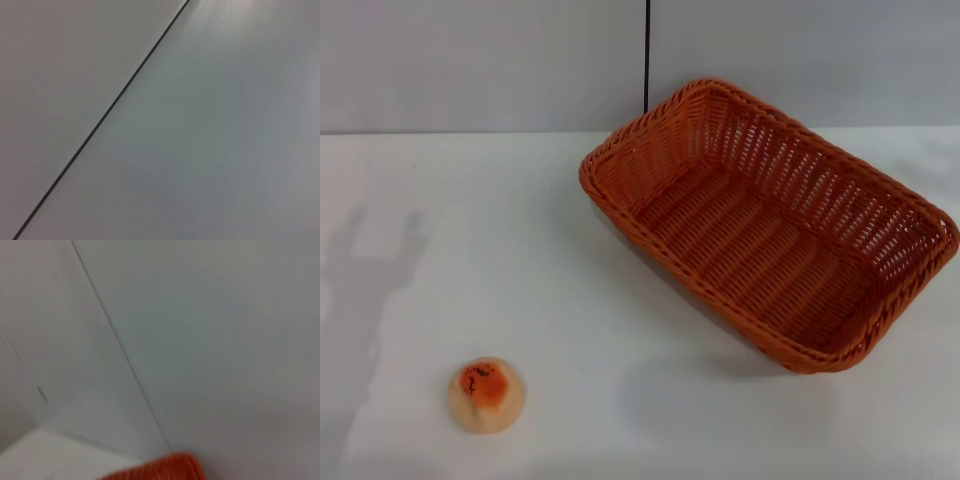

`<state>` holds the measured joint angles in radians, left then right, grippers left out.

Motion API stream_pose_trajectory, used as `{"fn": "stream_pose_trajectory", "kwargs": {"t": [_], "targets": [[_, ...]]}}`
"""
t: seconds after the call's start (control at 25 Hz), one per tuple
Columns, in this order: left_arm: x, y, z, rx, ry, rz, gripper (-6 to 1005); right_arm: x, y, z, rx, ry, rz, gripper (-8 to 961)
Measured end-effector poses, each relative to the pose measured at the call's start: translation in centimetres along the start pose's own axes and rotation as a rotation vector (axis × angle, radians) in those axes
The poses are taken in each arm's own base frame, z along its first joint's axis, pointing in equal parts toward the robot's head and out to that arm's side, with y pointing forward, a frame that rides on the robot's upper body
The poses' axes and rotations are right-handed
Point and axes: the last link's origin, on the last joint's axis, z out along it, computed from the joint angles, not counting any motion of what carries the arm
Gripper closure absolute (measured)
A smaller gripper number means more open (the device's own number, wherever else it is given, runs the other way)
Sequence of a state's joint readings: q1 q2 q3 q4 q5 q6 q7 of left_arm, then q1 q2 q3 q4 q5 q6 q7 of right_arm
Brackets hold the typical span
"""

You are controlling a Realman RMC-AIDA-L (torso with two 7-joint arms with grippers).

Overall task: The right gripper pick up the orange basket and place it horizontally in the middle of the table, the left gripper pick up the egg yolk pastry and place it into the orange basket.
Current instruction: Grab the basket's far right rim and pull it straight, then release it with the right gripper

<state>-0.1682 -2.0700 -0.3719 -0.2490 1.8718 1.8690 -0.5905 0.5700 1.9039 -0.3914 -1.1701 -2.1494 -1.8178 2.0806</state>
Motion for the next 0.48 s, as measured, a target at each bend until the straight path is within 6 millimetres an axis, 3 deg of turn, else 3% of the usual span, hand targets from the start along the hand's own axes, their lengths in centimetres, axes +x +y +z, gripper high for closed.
{"fn": "stream_pose_trajectory", "kwargs": {"t": [0.04,0.24,0.48], "targets": [[-0.2,0.1,0.1,-0.004,-0.007,-0.004,174,-1.0,-0.1,0.7,0.013,0.104,-0.004,320],[-0.3,0.2,0.2,-0.008,-0.015,-0.008,175,-2.4,0.0,3.2,0.047,0.347,-0.064,296],[-0.7,0.1,0.4,0.000,-0.032,-0.012,177,-2.8,0.6,5.1,0.054,0.469,-0.125,295]]}}
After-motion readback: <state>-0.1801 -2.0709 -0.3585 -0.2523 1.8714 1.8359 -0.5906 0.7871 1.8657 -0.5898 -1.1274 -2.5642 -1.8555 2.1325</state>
